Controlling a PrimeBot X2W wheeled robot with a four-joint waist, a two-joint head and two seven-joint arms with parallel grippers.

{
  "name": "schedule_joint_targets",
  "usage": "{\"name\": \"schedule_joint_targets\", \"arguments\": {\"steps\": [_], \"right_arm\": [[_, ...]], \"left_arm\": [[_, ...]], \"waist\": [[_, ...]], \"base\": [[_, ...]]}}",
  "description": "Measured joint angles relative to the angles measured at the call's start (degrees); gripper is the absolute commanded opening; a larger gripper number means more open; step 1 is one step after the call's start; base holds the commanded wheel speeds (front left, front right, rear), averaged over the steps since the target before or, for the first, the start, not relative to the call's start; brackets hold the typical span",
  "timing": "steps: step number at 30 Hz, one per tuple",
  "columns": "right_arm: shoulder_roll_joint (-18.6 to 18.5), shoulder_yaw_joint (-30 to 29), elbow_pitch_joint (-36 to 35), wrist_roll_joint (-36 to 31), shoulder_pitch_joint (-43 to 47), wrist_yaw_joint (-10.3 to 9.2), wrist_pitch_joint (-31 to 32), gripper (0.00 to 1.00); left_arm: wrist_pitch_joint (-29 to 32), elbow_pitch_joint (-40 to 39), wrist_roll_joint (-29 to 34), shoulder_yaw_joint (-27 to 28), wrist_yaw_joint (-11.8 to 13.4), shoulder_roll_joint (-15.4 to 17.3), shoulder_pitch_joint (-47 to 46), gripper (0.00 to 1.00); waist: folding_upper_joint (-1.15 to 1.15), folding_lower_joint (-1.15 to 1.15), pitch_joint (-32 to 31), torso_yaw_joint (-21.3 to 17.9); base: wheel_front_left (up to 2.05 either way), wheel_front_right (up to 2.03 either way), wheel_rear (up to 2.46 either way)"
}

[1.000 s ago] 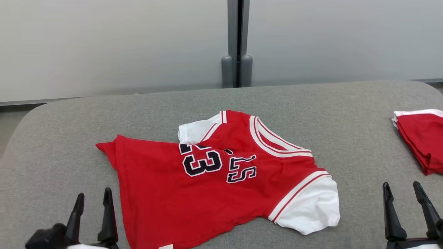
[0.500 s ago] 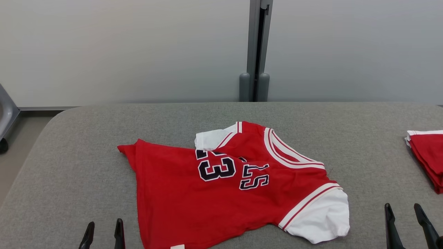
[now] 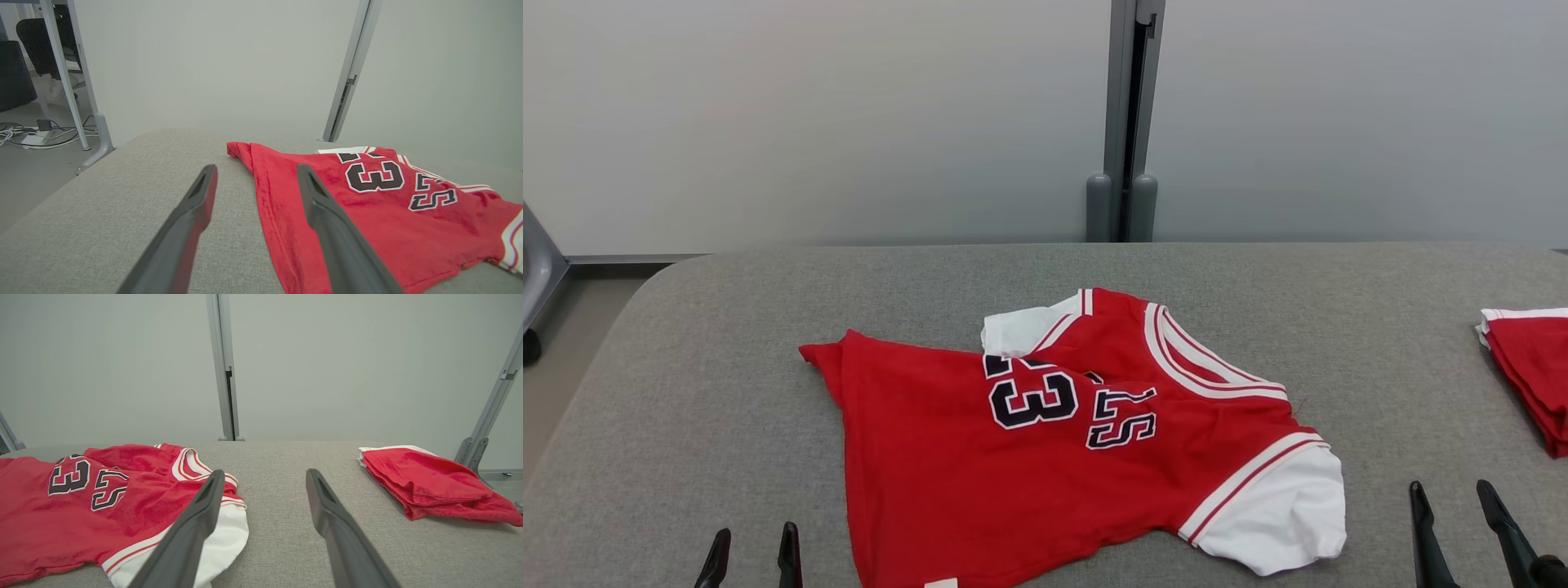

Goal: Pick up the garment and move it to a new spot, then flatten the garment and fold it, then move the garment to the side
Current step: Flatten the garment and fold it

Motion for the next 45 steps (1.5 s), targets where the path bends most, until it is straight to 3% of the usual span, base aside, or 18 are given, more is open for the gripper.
{"name": "schedule_joint_targets", "arguments": {"steps": [7,12,21,32,41,43,45], "right_arm": [[0.0,1.7,-0.3,-0.2,-1.5,0.00,0.0,1.00],[0.0,4.6,5.7,-1.2,-3.7,0.00,1.9,1.00],[0.0,6.2,13.1,-1.1,-7.8,0.00,13.1,1.00],[0.0,7.9,13.9,-0.5,-11.3,0.00,13.9,1.00],[0.0,8.9,14.6,-0.6,-13.3,0.00,14.0,1.00],[0.0,9.3,14.8,-0.5,-13.6,0.00,14.0,1.00],[0.0,9.4,15.1,-0.4,-14.1,0.00,13.9,1.00]], "left_arm": [[0.0,-1.1,0.7,-0.1,-0.3,-0.2,-0.7,1.00],[0.2,3.4,0.0,-4.6,-1.0,-0.2,-0.9,1.00],[13.0,6.8,-1.4,-10.2,-2.1,0.1,-1.7,1.00],[17.9,6.3,-4.4,-13.0,-2.7,1.5,-3.5,1.00],[17.5,9.0,-5.4,-13.9,-2.7,1.8,-6.1,1.00],[16.8,9.7,-5.4,-13.8,-2.6,1.8,-6.5,0.92],[16.1,10.3,-5.7,-13.8,-2.6,1.8,-7.0,0.75]], "waist": [[0.00,0.00,0.2,0.0],[0.00,0.00,1.4,0.1],[0.00,0.00,5.0,1.1],[0.00,0.00,9.5,1.4],[0.00,0.00,11.4,1.3],[0.00,0.00,11.5,1.2],[0.00,0.00,11.5,1.2]], "base": [[0.00,0.00,0.00],[0.00,0.00,0.00],[0.00,0.00,0.00],[0.00,0.00,0.00],[0.00,0.00,0.00],[0.00,0.00,0.00],[0.00,0.00,0.00]]}}
